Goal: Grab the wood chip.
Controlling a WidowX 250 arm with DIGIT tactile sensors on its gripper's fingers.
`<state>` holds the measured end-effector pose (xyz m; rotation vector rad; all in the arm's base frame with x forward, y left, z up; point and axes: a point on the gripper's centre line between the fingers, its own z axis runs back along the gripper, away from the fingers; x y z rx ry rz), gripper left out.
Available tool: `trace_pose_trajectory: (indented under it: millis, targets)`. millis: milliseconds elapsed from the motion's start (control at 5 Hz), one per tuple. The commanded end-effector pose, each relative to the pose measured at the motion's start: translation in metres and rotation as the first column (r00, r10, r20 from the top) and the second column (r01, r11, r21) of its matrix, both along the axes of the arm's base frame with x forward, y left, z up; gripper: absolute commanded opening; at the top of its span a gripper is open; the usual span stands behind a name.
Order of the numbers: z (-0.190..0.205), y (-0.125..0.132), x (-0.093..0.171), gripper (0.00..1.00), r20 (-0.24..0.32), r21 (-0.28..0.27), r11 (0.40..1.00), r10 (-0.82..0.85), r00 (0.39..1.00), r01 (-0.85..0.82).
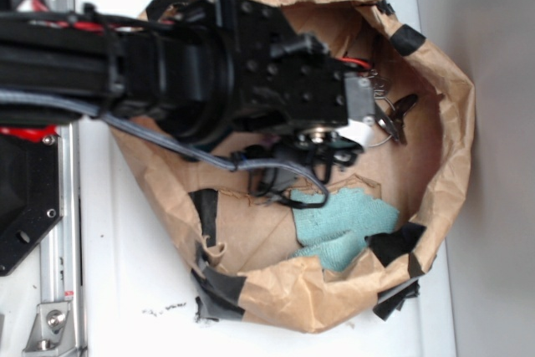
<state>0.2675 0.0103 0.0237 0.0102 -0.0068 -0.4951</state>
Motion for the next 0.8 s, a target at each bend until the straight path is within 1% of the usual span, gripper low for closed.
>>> trace_pose_trajectory:
  millis: [0, 200, 400, 600]
  targets:
    - [0.113, 0.005, -0.023, 0.00, 0.194, -0.119, 0.961, 0.271, 0.943, -0.251]
    - [0.164, -0.004, -0.024, 0.00, 0.186, -0.124, 0.955, 0.288, 0.939, -0.268]
    - [0.166, -0.013, -0.020, 0.00, 0.155, -0.125, 0.952, 0.296, 0.942, -0.279]
    - [0.157, -0.017, -0.012, 0.00, 0.148, -0.074, 0.954, 0.299, 0.943, -0.291]
